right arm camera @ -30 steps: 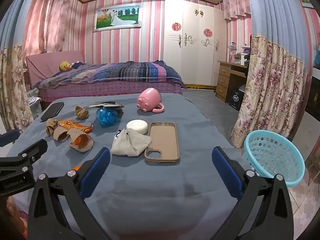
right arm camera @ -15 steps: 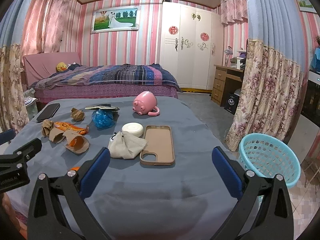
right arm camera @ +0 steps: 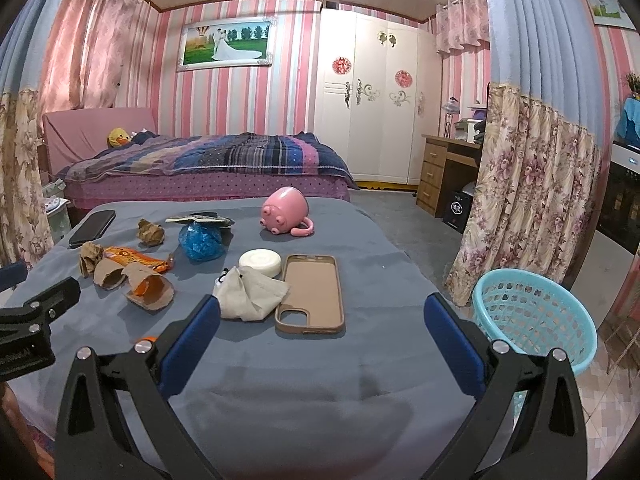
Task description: Collect trash
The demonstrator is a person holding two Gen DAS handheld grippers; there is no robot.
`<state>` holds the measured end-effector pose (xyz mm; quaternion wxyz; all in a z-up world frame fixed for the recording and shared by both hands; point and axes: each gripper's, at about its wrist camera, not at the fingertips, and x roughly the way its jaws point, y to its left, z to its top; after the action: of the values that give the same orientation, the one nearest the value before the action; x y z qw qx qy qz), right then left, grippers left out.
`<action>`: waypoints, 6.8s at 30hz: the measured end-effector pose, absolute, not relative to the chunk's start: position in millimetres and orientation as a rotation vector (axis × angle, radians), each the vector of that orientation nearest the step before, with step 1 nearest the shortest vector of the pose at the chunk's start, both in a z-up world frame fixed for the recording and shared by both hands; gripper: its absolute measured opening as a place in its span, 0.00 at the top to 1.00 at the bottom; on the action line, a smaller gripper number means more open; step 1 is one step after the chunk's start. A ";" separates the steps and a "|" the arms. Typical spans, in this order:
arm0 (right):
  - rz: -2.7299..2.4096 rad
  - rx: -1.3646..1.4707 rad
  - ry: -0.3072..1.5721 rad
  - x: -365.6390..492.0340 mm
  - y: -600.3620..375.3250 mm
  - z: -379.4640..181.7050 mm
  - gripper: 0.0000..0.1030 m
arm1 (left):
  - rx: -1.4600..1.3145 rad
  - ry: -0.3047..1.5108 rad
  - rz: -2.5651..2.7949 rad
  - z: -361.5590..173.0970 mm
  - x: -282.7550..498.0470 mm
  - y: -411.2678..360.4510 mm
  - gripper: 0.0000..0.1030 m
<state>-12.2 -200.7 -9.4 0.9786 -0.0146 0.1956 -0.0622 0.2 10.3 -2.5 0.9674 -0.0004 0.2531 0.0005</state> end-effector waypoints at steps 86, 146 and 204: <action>-0.150 0.009 0.433 -15.2 -209.7 -15.7 0.04 | 0.043 0.538 -0.017 -8.2 -0.3 -0.3 0.05; 0.125 -0.032 0.727 128.7 -164.6 -74.3 0.48 | -0.090 0.708 0.134 -51.6 92.2 100.6 0.05; 0.181 -0.110 0.722 118.8 -151.9 -73.9 0.56 | -0.024 0.738 -0.005 -55.0 74.2 34.3 0.68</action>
<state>118.8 -151.9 -73.9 0.9300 -0.0538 0.3527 0.0882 74.2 34.3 -55.0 0.9326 -0.0116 0.3608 -0.0024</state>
